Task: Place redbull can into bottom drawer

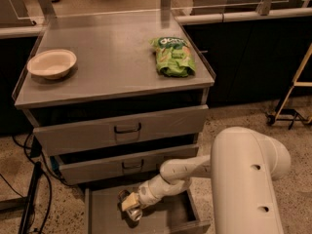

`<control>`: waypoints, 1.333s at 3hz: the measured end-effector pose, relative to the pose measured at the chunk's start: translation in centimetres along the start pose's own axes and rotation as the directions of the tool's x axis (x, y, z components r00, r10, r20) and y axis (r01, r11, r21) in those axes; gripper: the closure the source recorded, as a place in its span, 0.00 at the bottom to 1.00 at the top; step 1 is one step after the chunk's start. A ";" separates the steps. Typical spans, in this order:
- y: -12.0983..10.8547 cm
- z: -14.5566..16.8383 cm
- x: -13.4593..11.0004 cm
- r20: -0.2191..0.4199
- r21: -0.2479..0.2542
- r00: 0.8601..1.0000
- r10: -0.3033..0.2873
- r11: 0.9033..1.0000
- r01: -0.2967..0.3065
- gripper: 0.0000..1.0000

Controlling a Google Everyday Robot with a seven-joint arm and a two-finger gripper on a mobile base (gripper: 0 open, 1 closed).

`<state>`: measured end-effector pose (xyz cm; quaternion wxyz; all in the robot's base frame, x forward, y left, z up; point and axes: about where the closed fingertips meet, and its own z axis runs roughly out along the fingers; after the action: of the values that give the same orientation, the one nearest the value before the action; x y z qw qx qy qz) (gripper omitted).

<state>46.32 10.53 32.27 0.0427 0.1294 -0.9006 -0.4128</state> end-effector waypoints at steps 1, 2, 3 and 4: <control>0.0 0.1 0.0 0.000 -0.001 1.000 0.001 1.000 -0.001 1.00; -1.3 1.6 0.3 -0.011 -0.035 0.999 0.037 0.999 -0.038 1.00; -4.0 3.2 0.3 0.012 -0.087 0.995 0.103 0.991 -0.102 1.00; -6.5 4.8 -0.1 0.023 -0.115 0.988 0.151 0.982 -0.147 1.00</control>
Offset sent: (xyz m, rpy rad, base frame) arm -0.0048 0.0043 -0.0524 0.0666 0.1102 -0.0491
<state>46.80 9.96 24.19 0.0666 0.0525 -0.8835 -0.4606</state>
